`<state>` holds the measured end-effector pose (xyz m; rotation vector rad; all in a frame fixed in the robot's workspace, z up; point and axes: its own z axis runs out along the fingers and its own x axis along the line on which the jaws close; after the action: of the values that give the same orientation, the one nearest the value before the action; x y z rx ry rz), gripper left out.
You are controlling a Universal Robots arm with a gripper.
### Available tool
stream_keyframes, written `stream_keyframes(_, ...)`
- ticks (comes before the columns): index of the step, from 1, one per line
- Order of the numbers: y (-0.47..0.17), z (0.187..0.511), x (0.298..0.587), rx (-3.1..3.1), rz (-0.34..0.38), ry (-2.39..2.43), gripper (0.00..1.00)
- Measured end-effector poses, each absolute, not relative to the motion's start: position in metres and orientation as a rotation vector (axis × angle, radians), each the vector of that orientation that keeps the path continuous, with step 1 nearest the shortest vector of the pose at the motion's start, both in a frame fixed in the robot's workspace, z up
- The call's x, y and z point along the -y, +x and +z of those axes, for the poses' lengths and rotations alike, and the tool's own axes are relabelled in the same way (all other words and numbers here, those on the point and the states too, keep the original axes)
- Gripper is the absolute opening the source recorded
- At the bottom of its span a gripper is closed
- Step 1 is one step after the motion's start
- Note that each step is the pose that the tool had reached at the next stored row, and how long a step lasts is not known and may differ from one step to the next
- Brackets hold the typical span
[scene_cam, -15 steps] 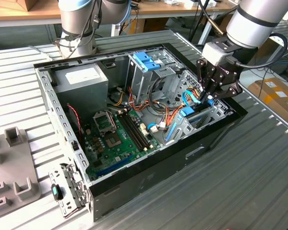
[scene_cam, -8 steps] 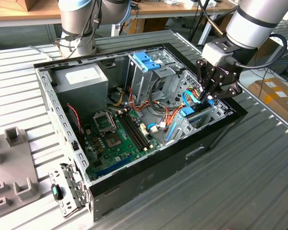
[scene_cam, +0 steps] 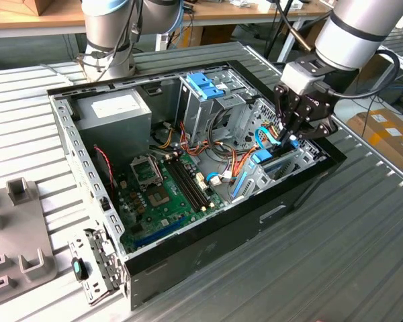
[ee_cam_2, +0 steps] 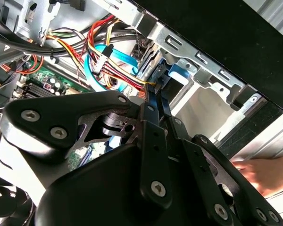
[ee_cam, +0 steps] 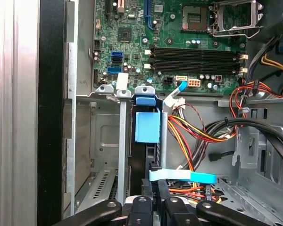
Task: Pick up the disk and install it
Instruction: 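Insert the second disk wire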
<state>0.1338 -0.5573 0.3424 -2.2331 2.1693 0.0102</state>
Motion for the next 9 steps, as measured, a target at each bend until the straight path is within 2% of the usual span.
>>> stream_keyframes(9, 0.1338, 0.3408, 0.5573, -2.169, 0.010, -2.233, 0.16)
